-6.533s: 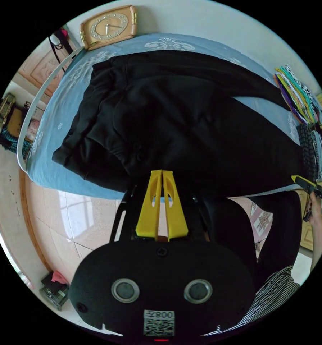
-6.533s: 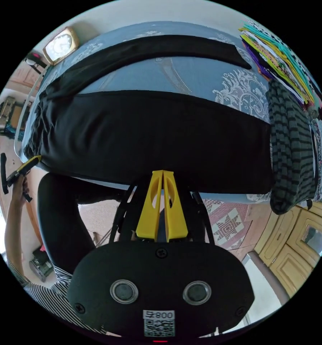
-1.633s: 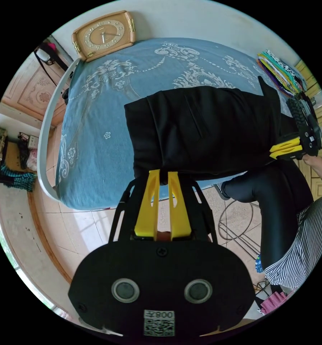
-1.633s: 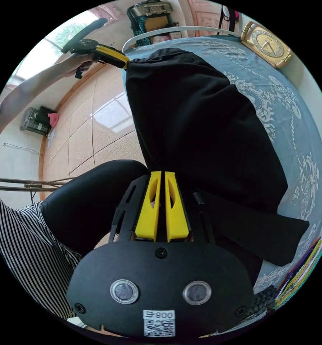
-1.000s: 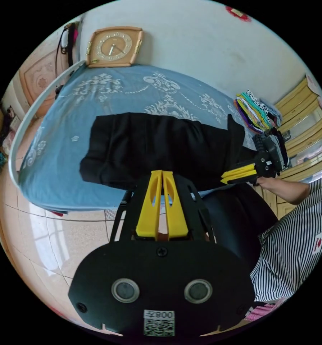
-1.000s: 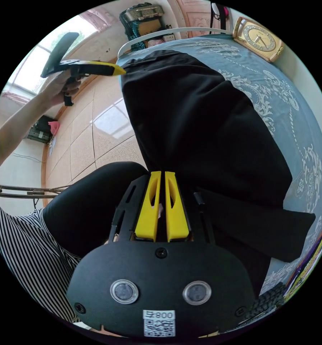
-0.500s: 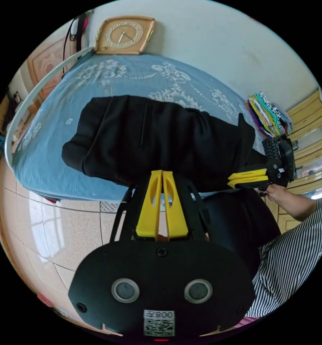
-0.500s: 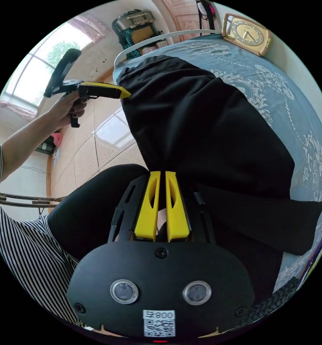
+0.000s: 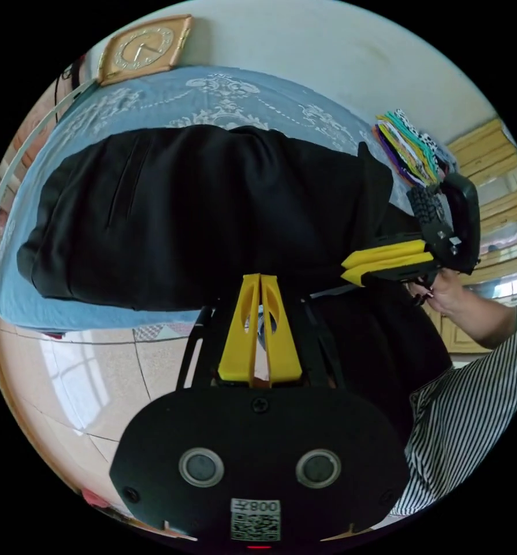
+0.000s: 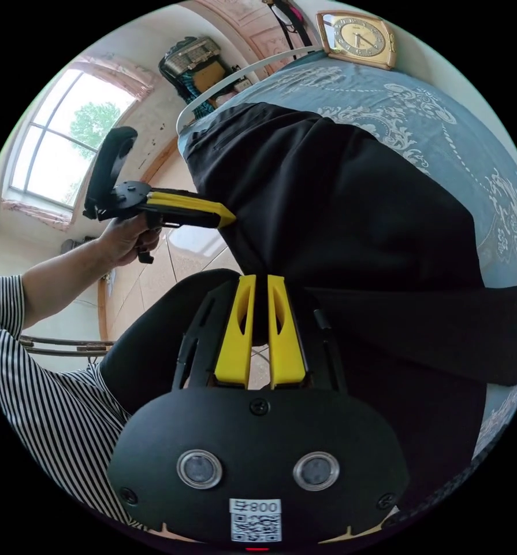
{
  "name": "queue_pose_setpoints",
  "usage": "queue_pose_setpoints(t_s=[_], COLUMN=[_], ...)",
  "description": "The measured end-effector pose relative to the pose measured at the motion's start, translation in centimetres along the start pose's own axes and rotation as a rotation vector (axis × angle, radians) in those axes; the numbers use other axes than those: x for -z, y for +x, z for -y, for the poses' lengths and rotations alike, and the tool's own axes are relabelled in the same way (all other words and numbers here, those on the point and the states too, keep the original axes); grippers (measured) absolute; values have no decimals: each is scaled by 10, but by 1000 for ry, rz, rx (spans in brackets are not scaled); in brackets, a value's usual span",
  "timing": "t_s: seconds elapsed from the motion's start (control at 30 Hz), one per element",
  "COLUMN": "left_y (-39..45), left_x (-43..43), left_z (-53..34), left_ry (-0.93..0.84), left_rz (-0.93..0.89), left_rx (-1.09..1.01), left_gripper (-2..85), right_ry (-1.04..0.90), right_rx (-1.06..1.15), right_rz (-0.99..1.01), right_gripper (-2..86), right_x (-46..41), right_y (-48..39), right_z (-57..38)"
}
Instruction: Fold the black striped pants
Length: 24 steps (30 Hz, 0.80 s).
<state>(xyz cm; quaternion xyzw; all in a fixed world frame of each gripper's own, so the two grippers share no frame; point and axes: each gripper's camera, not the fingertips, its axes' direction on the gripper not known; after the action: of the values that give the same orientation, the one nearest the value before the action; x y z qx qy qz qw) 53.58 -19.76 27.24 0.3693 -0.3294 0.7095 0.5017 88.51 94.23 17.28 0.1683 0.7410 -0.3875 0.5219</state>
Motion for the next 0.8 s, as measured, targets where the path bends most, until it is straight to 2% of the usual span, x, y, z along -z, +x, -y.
queue_pose_setpoints(t_s=[0.23,0.4,0.6,0.8], left_y=[26,66,128,186], left_x=[-30,-33,-76,-127], left_z=[17,31,75,117], left_ry=[-32,84,74,-5], left_rz=[18,6,-135,-202], left_rx=[-16,-92,-224,-315], left_gripper=[1,7,31,60], right_ry=[107,209,169,82], right_rx=[-56,-201,-476,-588], right_rz=[59,-156,-305,-273], right_gripper=[14,26,59,79], right_x=[33,79,102,88], right_y=[46,108,206,259], right_z=[-22,-42,-56,-59])
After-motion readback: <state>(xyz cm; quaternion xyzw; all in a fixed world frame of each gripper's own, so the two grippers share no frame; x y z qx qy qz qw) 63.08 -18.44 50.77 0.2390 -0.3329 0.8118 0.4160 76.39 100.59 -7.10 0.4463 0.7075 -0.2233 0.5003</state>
